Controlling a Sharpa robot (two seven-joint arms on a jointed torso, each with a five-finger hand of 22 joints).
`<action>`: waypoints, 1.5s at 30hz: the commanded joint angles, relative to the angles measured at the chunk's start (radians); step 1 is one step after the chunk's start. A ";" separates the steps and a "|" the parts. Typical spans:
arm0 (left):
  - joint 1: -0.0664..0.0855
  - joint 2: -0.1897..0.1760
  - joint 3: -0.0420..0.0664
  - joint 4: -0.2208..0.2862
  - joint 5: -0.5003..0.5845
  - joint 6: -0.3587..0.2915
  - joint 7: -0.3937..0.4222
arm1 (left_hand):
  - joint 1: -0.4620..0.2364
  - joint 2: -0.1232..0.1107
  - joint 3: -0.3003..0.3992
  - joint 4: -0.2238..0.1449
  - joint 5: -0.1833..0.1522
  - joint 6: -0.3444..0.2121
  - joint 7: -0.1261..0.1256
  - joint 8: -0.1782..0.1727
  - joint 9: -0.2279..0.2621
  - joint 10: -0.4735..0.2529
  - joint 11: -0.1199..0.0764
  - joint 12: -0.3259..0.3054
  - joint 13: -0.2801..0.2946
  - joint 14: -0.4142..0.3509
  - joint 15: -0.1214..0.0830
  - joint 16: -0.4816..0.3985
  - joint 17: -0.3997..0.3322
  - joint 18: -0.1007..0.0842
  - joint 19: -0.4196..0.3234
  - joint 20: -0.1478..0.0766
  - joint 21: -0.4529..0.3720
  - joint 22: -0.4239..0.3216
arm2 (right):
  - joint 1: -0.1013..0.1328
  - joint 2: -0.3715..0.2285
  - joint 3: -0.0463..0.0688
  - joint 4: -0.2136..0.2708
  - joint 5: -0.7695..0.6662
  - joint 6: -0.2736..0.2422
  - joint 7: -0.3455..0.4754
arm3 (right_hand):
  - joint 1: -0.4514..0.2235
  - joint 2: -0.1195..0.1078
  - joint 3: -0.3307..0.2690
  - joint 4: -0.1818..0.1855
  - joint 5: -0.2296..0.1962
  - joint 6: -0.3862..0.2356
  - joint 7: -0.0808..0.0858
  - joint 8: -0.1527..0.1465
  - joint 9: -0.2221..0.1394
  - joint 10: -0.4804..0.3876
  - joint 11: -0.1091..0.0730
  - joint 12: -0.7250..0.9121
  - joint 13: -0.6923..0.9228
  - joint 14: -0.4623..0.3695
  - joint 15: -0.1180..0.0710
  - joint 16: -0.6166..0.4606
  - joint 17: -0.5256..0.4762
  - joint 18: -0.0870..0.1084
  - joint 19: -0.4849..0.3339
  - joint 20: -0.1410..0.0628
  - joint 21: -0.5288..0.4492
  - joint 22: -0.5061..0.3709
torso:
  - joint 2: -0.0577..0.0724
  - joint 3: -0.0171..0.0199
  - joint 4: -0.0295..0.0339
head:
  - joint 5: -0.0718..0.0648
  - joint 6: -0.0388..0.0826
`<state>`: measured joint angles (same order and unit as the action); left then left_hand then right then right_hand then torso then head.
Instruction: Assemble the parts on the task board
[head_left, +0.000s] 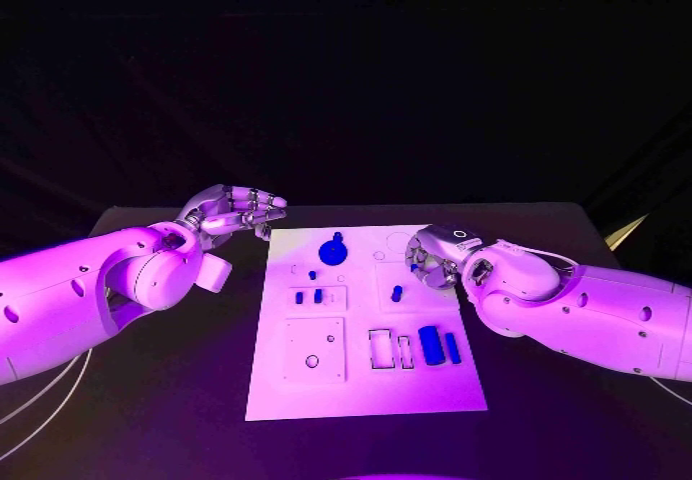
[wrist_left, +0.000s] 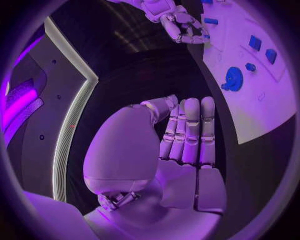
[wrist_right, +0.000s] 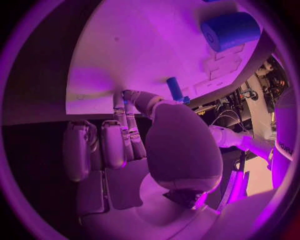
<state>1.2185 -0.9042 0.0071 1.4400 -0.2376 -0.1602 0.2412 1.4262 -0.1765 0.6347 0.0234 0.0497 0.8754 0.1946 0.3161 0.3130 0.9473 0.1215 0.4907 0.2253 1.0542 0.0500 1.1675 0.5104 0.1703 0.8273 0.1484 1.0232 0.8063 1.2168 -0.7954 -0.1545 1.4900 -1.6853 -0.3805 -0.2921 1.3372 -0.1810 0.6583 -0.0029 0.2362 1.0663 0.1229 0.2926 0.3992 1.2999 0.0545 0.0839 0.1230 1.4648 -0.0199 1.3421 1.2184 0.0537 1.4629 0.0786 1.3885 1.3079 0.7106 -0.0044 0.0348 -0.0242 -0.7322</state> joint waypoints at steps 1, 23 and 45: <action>0.000 0.000 0.001 0.002 -0.002 0.010 -0.001 | -0.009 -0.002 -0.006 0.001 0.001 -0.006 0.000 0.003 0.001 -0.006 0.003 0.003 -0.001 0.006 0.001 -0.005 -0.002 0.015 0.006 0.001 -0.006 -0.002 | 0.000 -0.003 0.001 0.014 -0.011 -0.028 0.011 | -0.008 0.008 0.005 0.000 0.002 0.009 -0.002 0.004 0.004 0.011 -0.004 0.002 0.002 0.043 -0.008 0.007 0.001 -0.009 0.026 -0.004 0.007 0.089 | 0.000 0.0002 -0.0001 | 0.001 -0.001; 0.000 0.000 0.001 -0.005 -0.002 0.013 -0.003 | -0.011 -0.005 -0.010 0.002 0.001 -0.012 0.002 0.002 0.001 -0.011 0.005 0.001 -0.004 0.006 0.002 -0.006 -0.002 0.014 0.008 0.002 -0.010 -0.006 | 0.013 -0.083 0.010 0.190 0.005 -0.101 0.025 | -0.016 0.005 0.005 0.000 0.001 0.010 -0.004 0.008 0.010 0.015 -0.005 0.001 0.004 0.043 -0.009 0.009 0.003 -0.010 0.028 -0.005 0.012 0.094 | 0.000 0.0017 -0.0026 | 0.012 -0.003; 0.000 0.016 0.001 -0.009 -0.002 0.012 -0.001 | -0.012 -0.006 -0.012 0.002 0.001 -0.013 0.002 0.002 0.001 -0.013 0.006 0.001 -0.005 0.006 0.003 -0.007 -0.003 0.014 0.009 0.003 -0.012 -0.007 | -0.033 0.034 0.009 0.281 0.007 -0.112 0.047 | -0.018 0.005 0.005 0.000 0.001 0.009 -0.004 0.009 0.012 0.016 -0.006 0.000 0.005 0.041 -0.009 0.005 -0.004 -0.012 0.031 -0.005 0.020 0.103 | 0.000 -0.0022 0.0009 | 0.101 -0.023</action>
<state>1.2182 -0.8914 0.0071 1.4300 -0.2380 -0.1586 0.2336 1.4221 -0.1806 0.6291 0.0234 0.0497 0.8682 0.1945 0.3161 0.3129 0.9400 0.1289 0.4907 0.2212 1.0542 0.0501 1.1675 0.5085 0.1703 0.8309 0.1522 1.0174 0.7998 1.1873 -0.7648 -0.1458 1.7743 -1.6747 -0.4904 -0.2628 1.3276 -0.1780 0.6567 -0.0039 0.2343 1.0708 0.1183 0.2954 0.4116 1.3017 0.0557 0.0776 0.1262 1.4685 -0.0235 1.3460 1.2154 0.0537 1.4627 0.0787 1.4075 1.3073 0.7101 -0.0065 0.0348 0.0671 -0.7514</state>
